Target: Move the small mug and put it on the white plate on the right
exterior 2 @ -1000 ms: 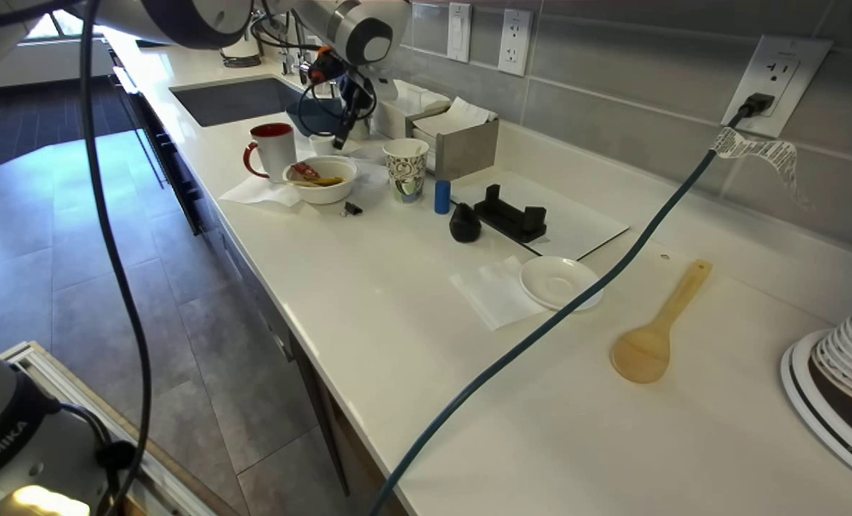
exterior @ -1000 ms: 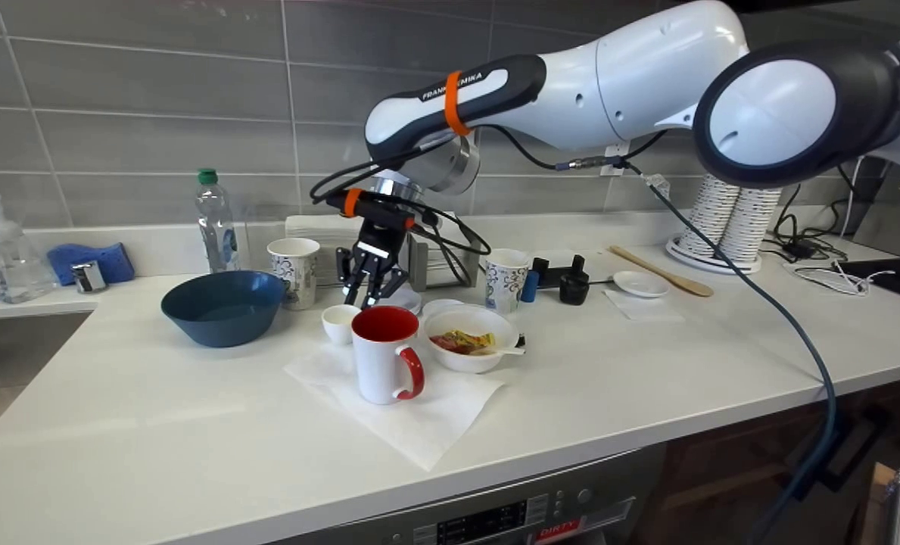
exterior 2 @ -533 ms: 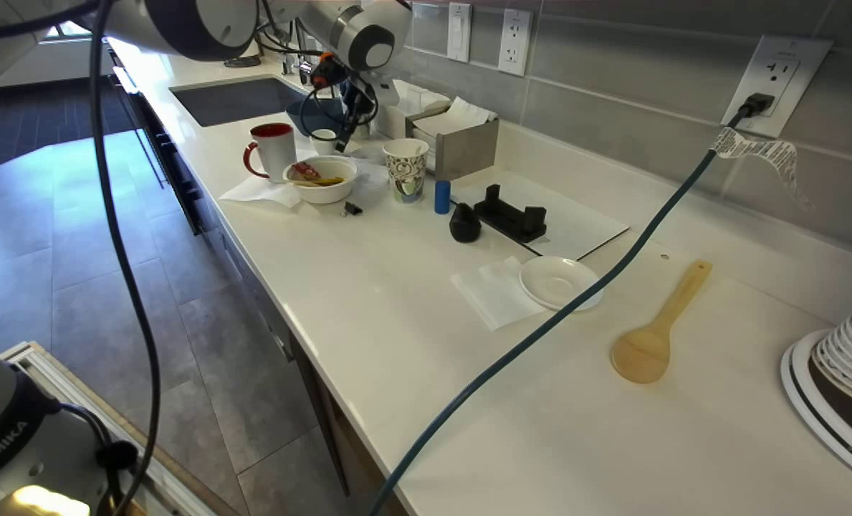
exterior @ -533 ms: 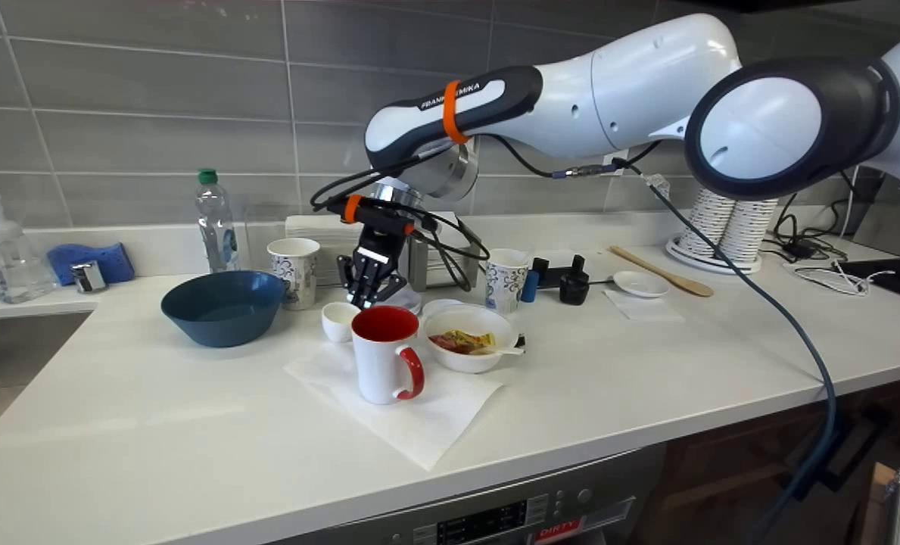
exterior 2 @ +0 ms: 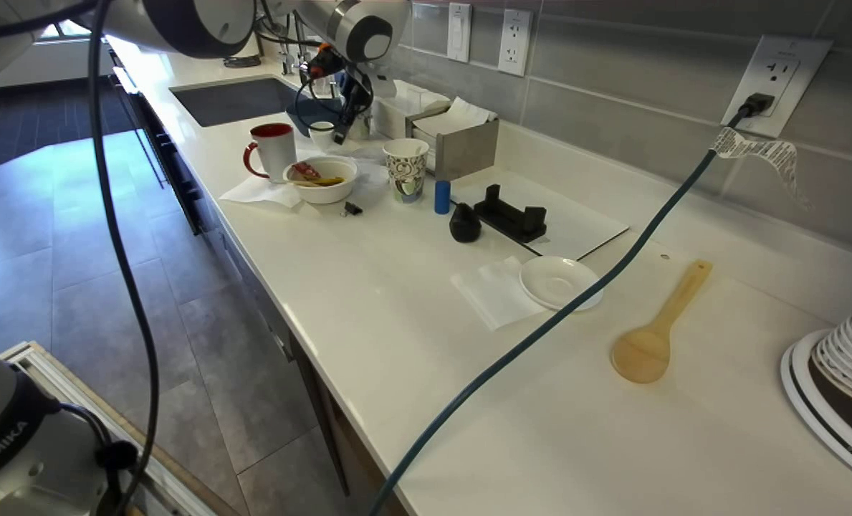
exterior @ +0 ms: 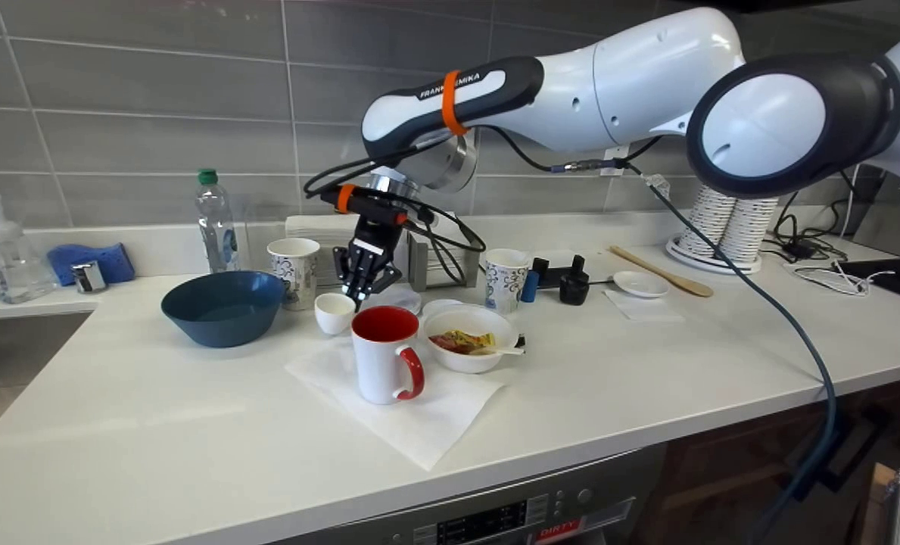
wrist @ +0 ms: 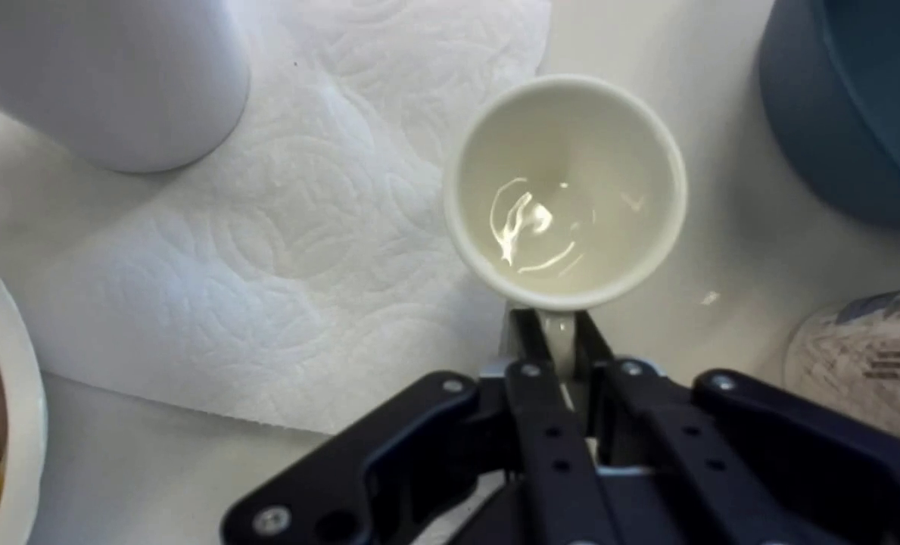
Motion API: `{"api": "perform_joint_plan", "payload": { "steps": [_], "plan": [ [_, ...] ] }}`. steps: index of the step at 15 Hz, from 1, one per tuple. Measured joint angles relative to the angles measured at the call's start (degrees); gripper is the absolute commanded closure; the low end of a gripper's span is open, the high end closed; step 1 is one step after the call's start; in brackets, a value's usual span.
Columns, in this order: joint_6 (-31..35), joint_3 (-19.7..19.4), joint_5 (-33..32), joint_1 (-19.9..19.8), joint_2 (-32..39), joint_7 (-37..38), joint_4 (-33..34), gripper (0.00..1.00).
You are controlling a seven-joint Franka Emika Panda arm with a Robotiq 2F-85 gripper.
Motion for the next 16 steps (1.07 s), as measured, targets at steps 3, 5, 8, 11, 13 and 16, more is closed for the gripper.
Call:
{"api": "perform_joint_plan", "payload": {
  "steps": [3, 5, 8, 11, 13, 16],
  "plan": [
    [-1.2, 0.0, 0.0, 0.2, -2.5, 3.4, -0.1, 0.97],
    [-1.3, -0.4, 0.0, 0.1, -5.3, 5.7, -1.3, 0.97],
    [-0.7, -1.5, 0.0, -0.6, -11.5, 8.9, -6.7, 0.97],
    [2.0, -2.1, 0.5, -2.0, -17.3, 11.5, -13.9, 0.97],
    [5.5, -2.1, 2.4, -2.9, -20.4, 12.2, -18.8, 0.97],
    [12.4, -2.1, 5.6, -3.4, -24.8, 13.7, -26.8, 0.97]
  ]
}}
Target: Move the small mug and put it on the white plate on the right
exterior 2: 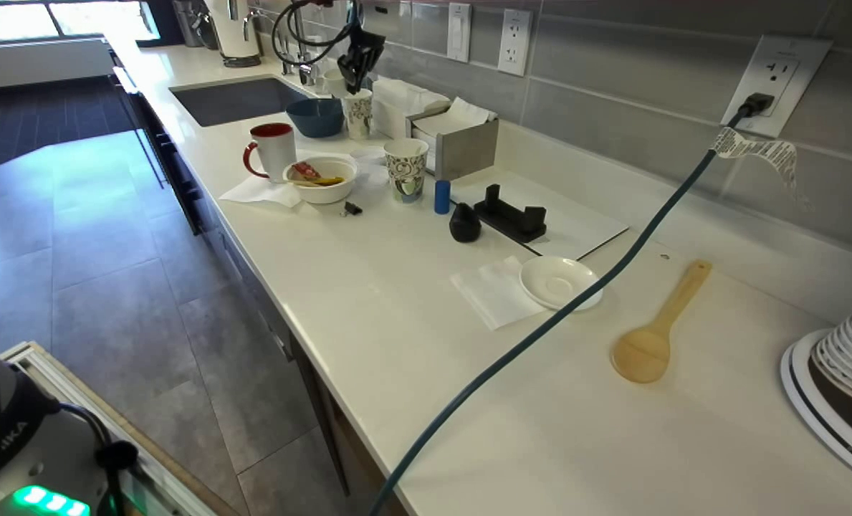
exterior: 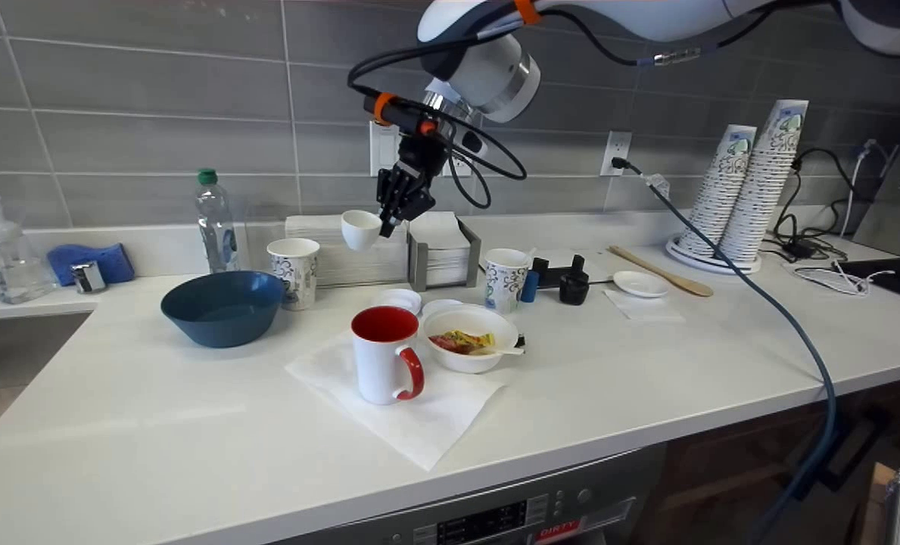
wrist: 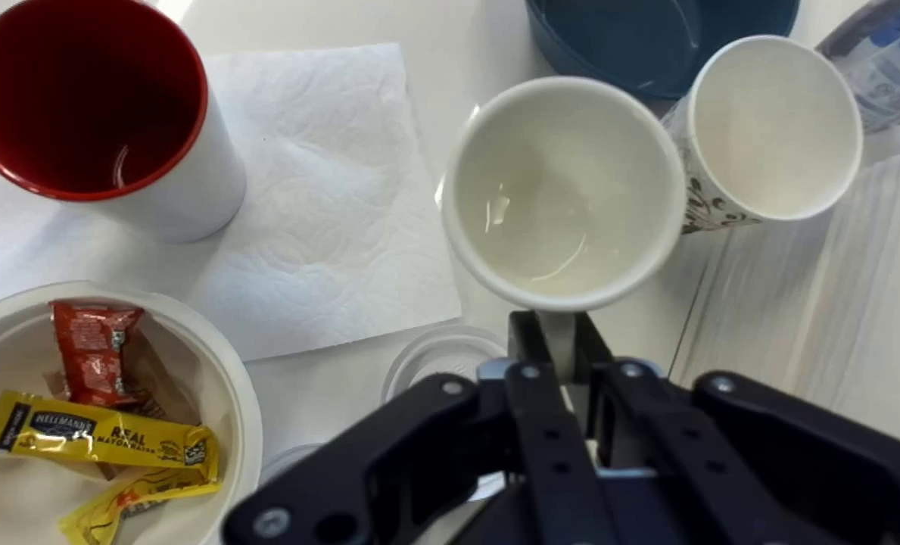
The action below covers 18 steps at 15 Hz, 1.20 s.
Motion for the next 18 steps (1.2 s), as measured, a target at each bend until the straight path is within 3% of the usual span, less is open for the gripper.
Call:
{"api": "perform_joint_plan", "payload": {
  "steps": [6, 12, 18],
  "plan": [
    [11.9, -0.2, 4.0, 0.2, -9.7, 6.2, -16.7, 0.97],
    [10.7, -3.3, 1.5, 0.7, -24.0, 15.6, -34.7, 0.97],
    [5.9, -6.9, -9.5, -2.3, -41.5, 21.1, -51.4, 0.97]
  ]
}}
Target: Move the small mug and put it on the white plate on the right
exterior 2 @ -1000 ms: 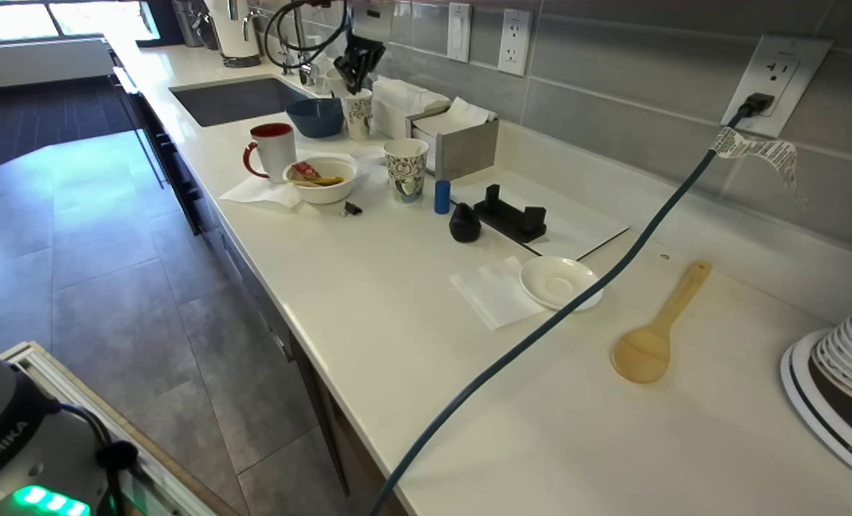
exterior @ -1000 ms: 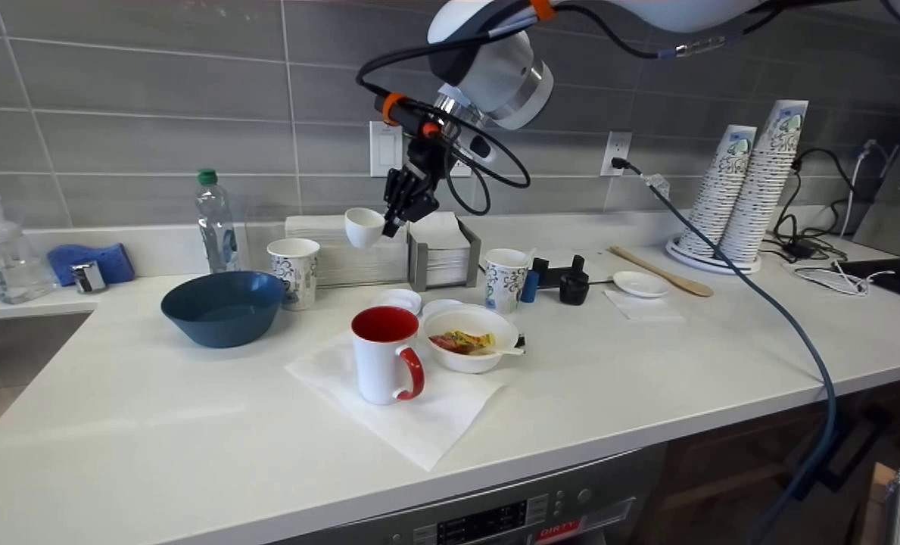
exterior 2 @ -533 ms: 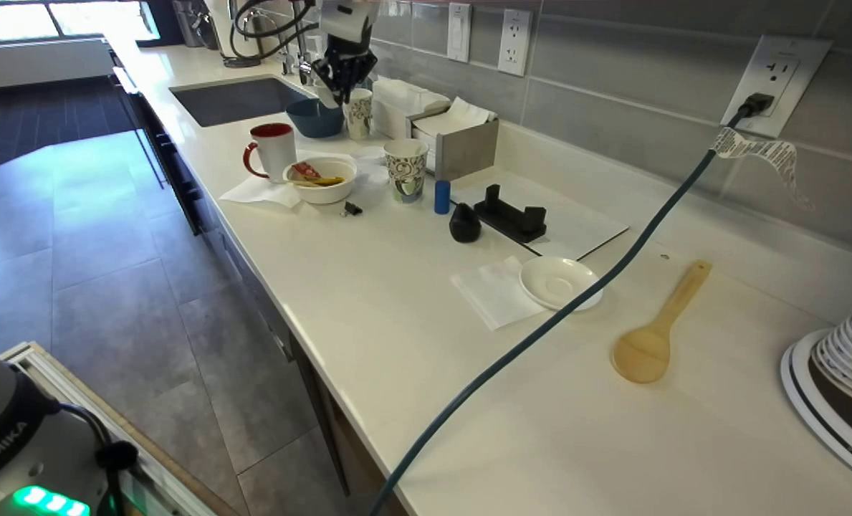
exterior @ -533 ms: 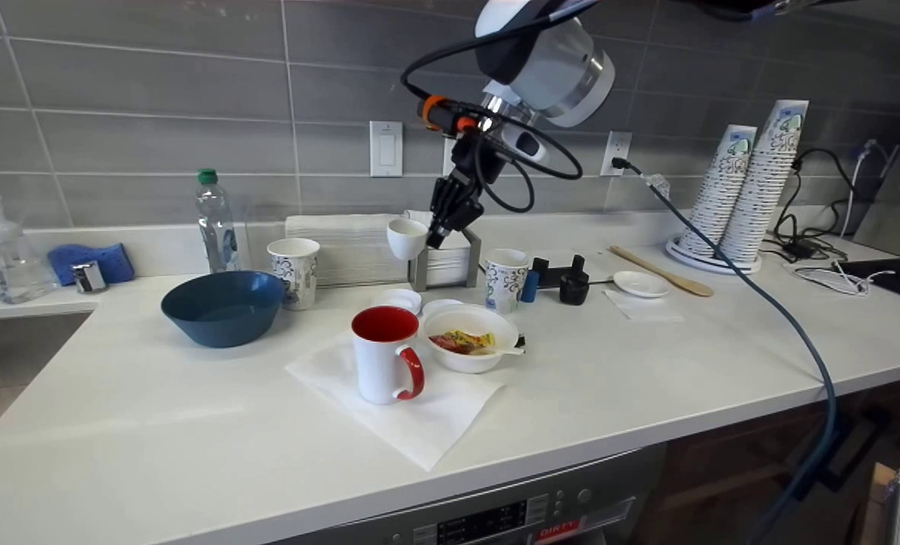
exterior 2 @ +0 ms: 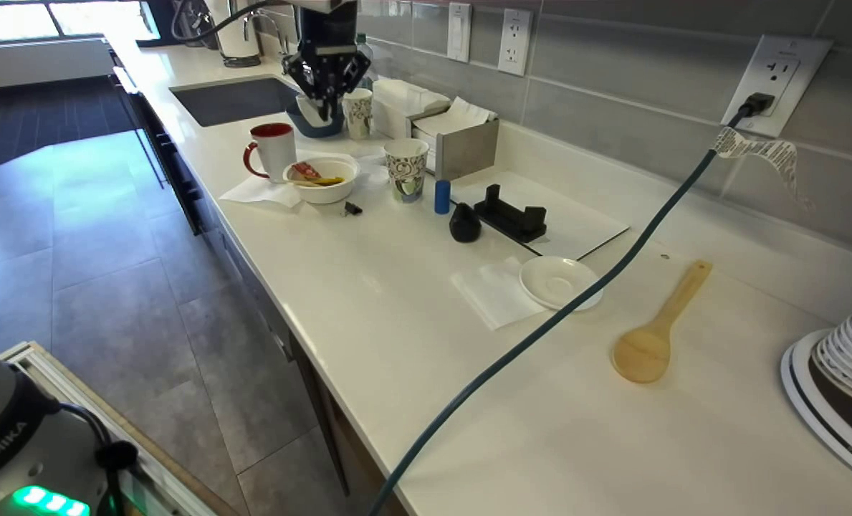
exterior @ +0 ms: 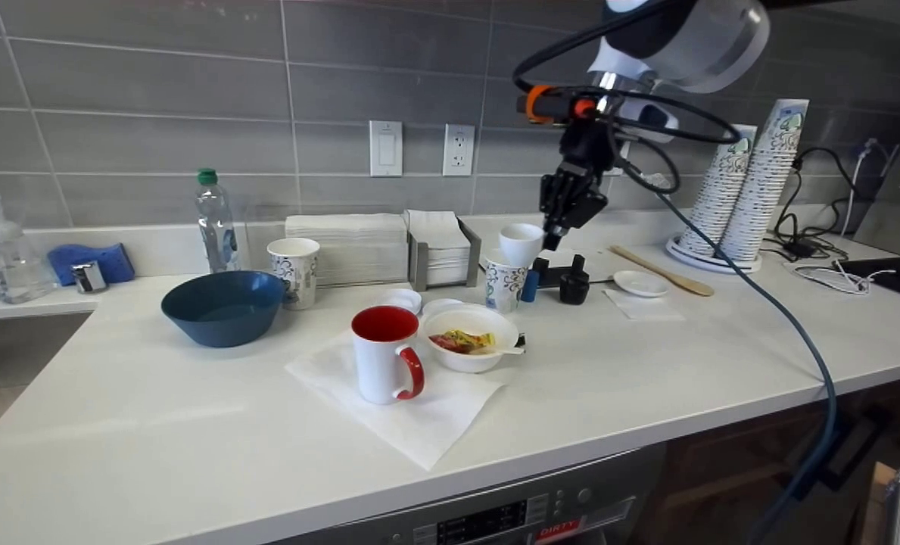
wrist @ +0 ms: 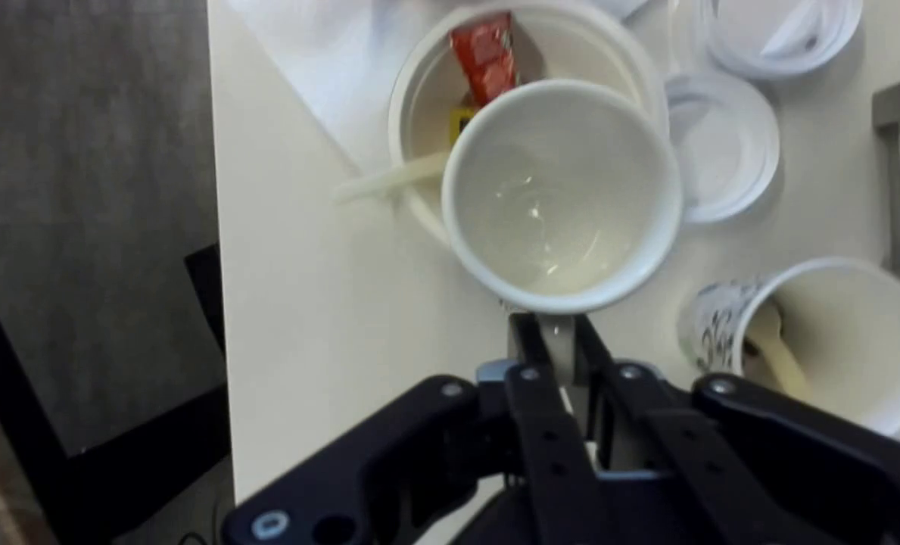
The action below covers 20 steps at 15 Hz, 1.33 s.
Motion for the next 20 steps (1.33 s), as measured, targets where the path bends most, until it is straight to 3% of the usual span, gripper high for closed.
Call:
{"api": "perform_joint_plan", "payload": {
  "steps": [5, 6, 9, 15, 16, 20],
  "plan": [
    [-2.5, -1.5, -12.4, -8.1, -13.7, 1.2, -11.8, 0.97],
    [-2.5, -1.9, -14.8, -10.2, -16.4, 0.6, -13.9, 0.89],
    [-2.5, -3.7, -17.7, -14.9, -23.1, -2.5, -18.7, 0.89],
    [-2.5, -3.6, -17.8, -15.0, -25.0, -2.9, -20.2, 0.89],
    [-2.5, -3.6, -17.8, -15.0, -25.0, -2.9, -20.2, 0.97],
    [-1.2, -3.6, -17.5, -15.9, -24.4, -2.3, -20.1, 0.97]
  ]
}}
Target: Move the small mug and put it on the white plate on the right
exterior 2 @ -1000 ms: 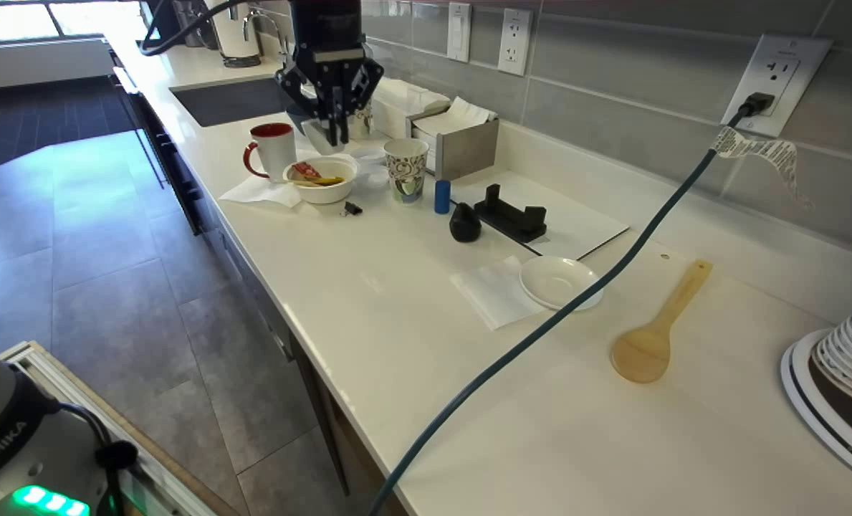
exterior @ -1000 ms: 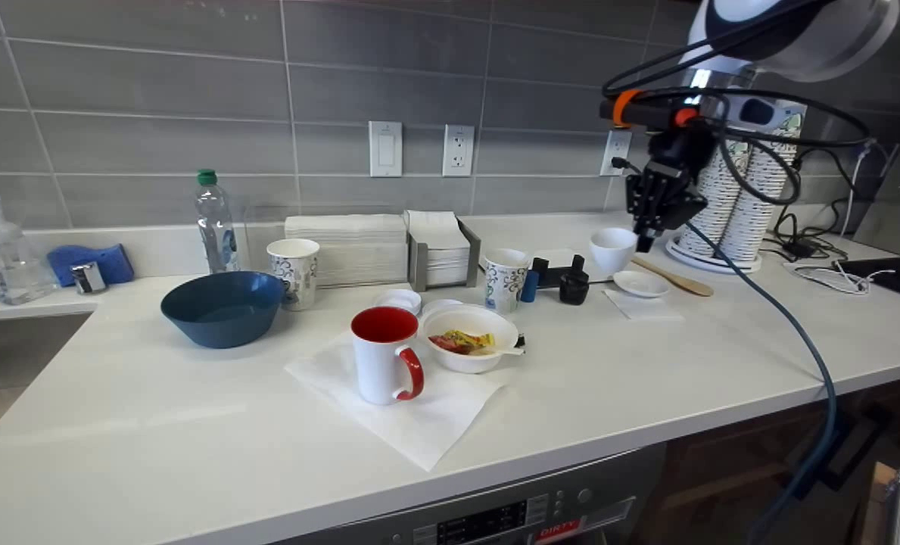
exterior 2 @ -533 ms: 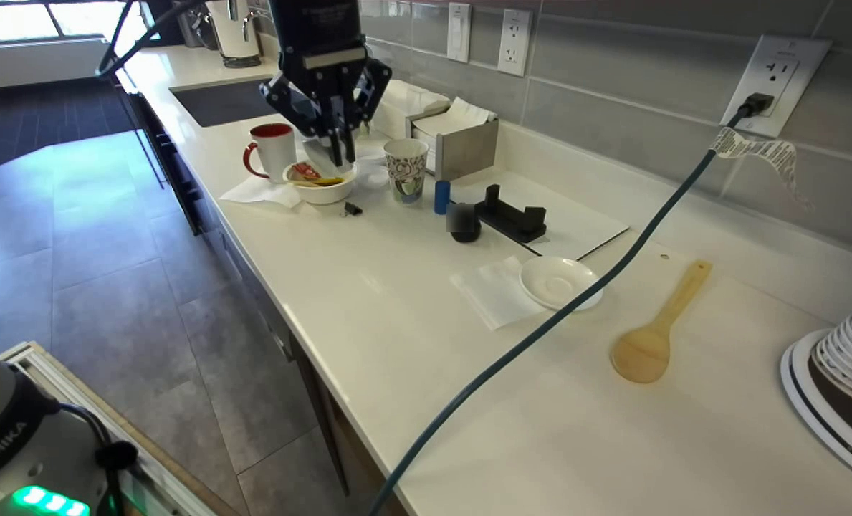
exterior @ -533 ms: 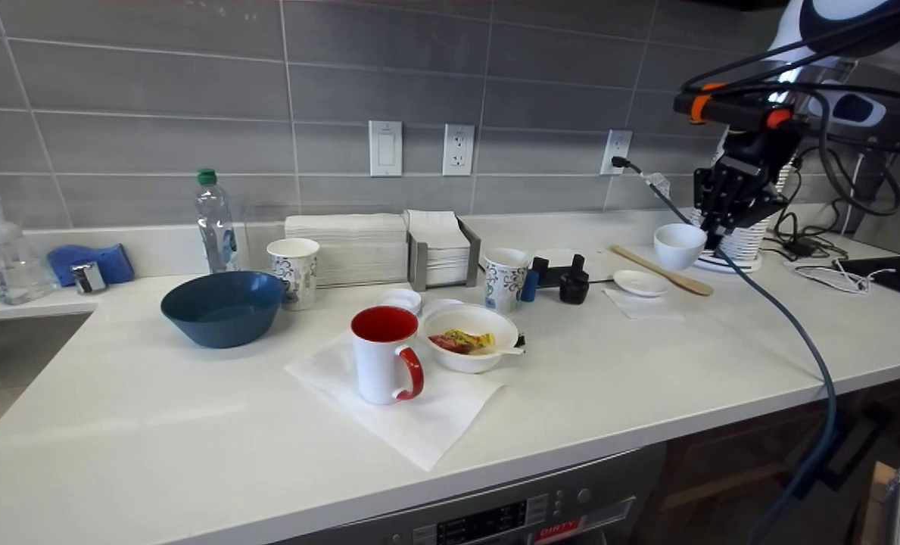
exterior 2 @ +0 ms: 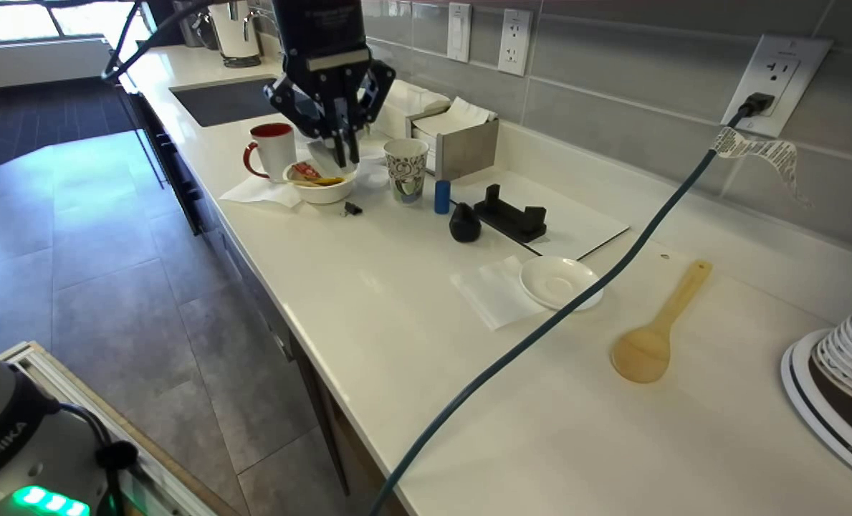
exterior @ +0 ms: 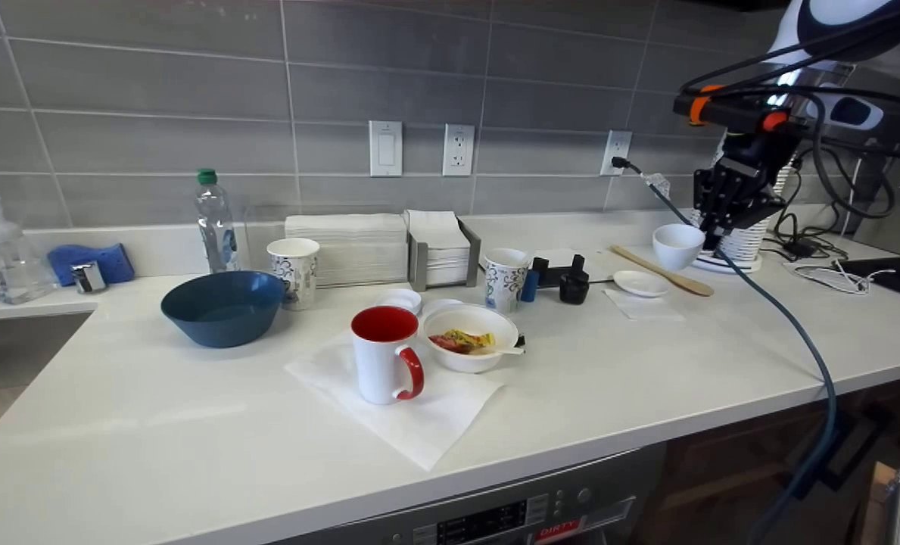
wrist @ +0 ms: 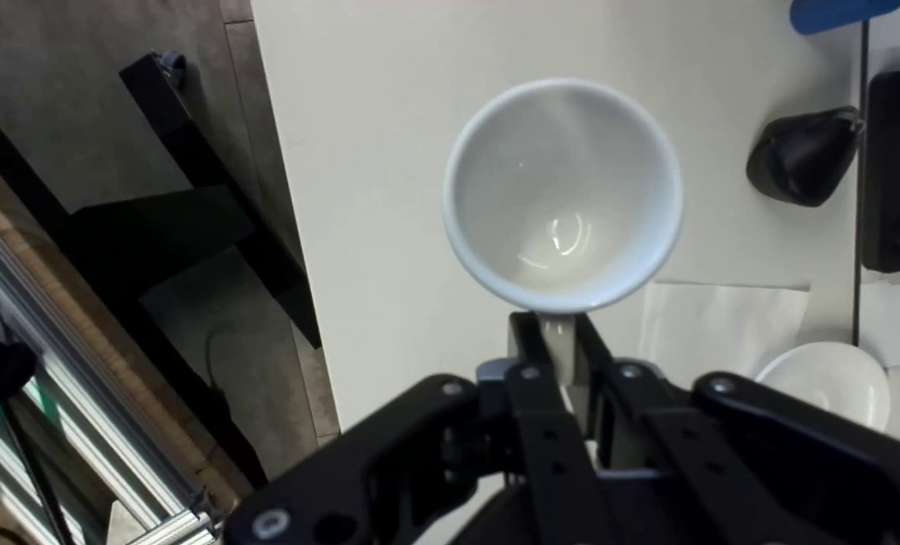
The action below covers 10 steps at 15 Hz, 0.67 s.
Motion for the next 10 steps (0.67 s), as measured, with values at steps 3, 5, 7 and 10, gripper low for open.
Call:
{"api": "perform_joint_plan", "payload": {
  "steps": [3, 5, 7, 10],
  "plan": [
    [5.0, -1.7, 1.3, -3.0, 3.1, 1.2, 1.0, 0.97],
    [8.4, -4.1, 3.4, -4.7, 6.7, 1.3, 2.6, 0.97],
    [11.8, -6.5, 6.7, -5.5, 11.0, 1.3, 4.2, 0.97],
    [16.7, -9.1, 12.8, -5.6, 18.0, 1.7, 6.9, 0.97]
  ]
}}
